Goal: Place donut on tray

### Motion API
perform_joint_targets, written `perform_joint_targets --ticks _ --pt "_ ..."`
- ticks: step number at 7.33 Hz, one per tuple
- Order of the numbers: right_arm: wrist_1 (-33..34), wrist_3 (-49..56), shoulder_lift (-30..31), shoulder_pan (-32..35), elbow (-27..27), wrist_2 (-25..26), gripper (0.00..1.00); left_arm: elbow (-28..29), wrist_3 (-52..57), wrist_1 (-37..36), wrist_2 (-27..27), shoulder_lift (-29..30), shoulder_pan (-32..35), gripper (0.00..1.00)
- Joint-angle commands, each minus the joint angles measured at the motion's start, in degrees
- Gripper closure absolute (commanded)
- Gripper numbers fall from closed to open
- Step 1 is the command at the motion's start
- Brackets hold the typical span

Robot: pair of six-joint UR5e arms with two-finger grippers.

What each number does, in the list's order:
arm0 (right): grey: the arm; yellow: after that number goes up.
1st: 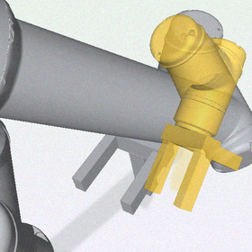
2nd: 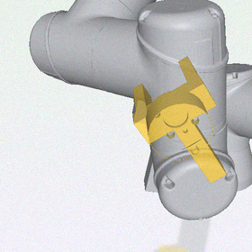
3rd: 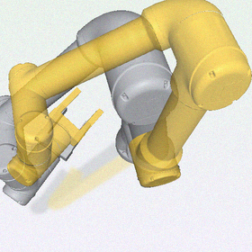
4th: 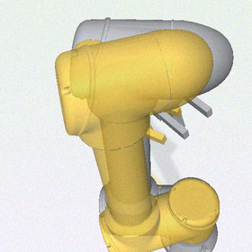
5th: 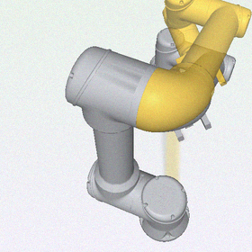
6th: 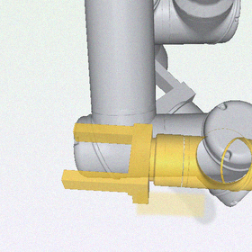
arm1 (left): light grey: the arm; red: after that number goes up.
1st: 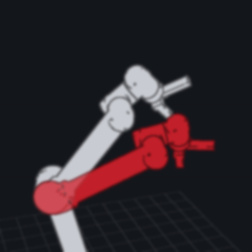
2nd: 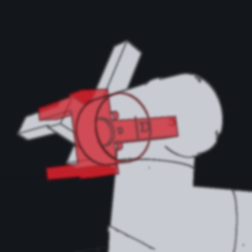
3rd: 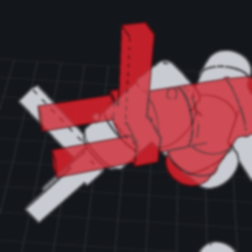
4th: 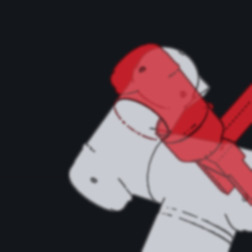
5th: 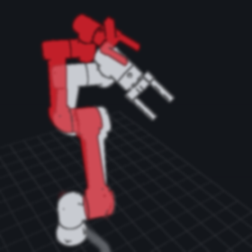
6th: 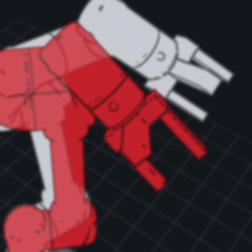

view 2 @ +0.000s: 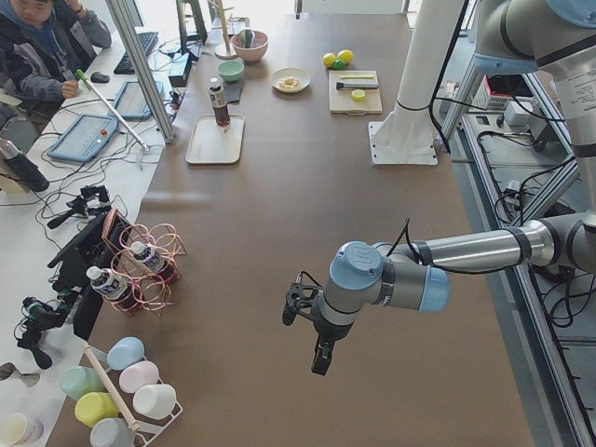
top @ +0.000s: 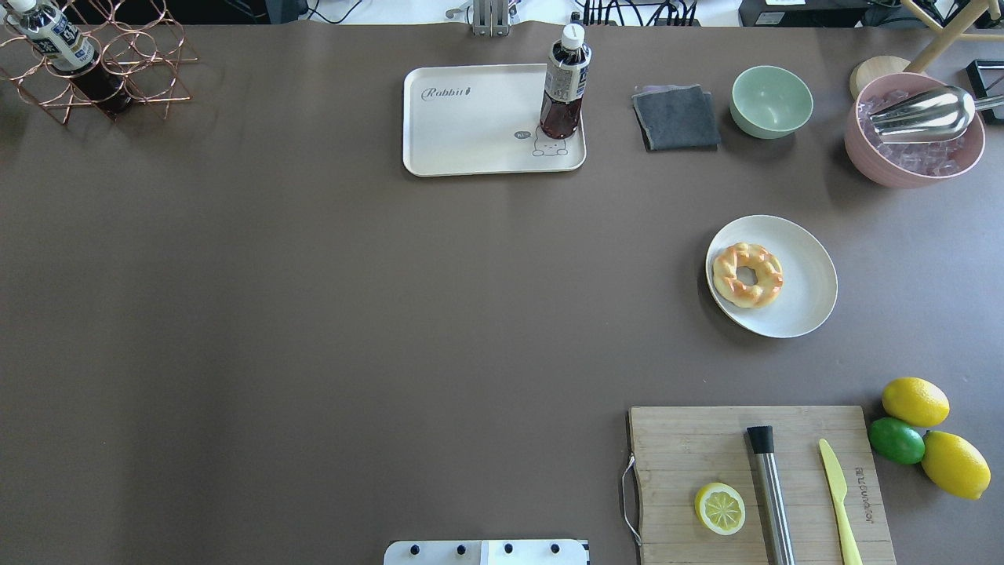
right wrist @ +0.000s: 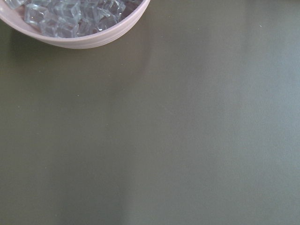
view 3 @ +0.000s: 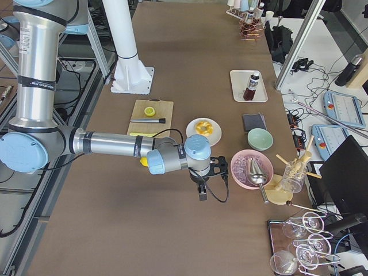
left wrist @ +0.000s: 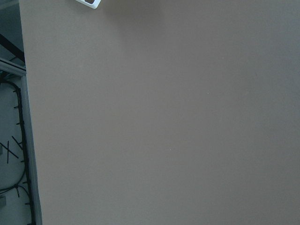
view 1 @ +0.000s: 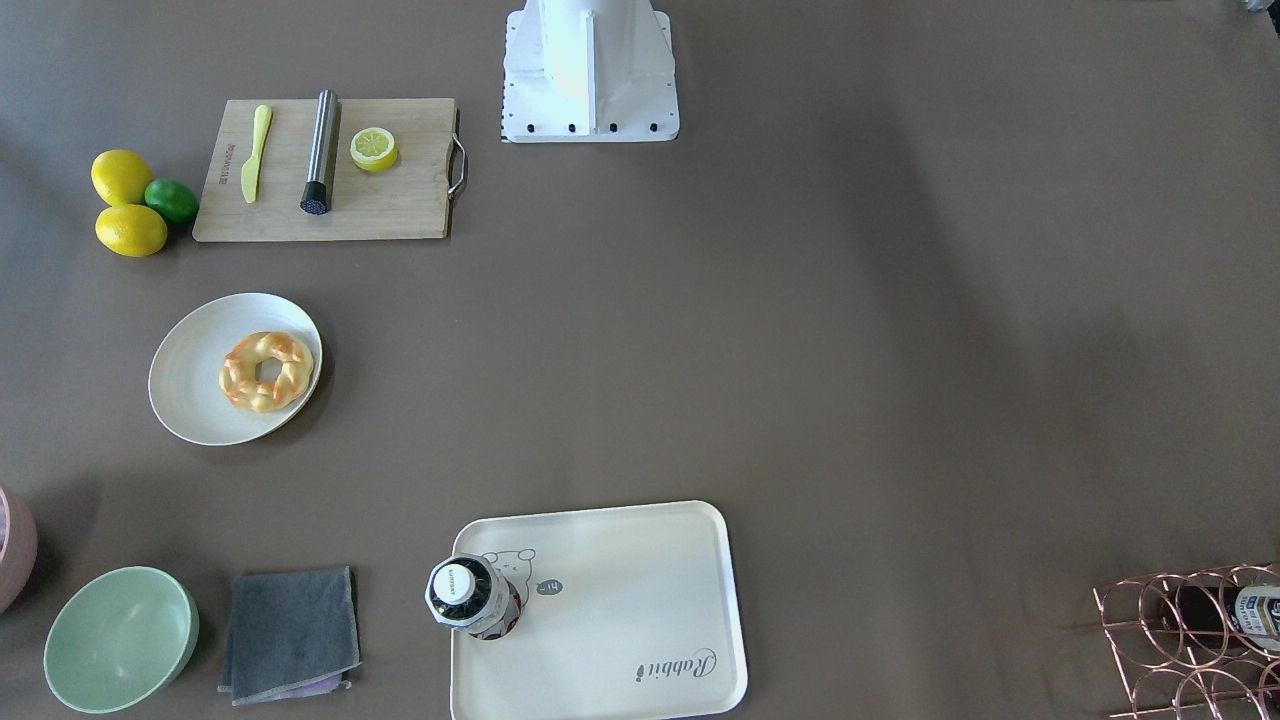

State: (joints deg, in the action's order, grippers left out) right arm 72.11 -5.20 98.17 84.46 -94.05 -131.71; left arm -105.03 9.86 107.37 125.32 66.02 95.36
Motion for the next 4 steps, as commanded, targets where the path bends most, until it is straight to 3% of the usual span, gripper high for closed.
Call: perform_joint_targets --ticks 1,2,4 --pt "-0.12 -0.16 -0.08 -0.09 -0.43 0.05 0.0 -1.05 -0.71 -0.05 1.49 -0.01 0.0 0.02" --pt "-0.3 -0.24 0.01 -0.26 -0.87 -0.04 0.0 -1.92 -0.8 0.38 2.03 -0.27 0.0 0.02" --pt "-11.13 -0.51 1.32 -1.83 0.17 0.22 0.0 -2.19 -0.81 0.39 2.03 -0.36 -0.26 0.02"
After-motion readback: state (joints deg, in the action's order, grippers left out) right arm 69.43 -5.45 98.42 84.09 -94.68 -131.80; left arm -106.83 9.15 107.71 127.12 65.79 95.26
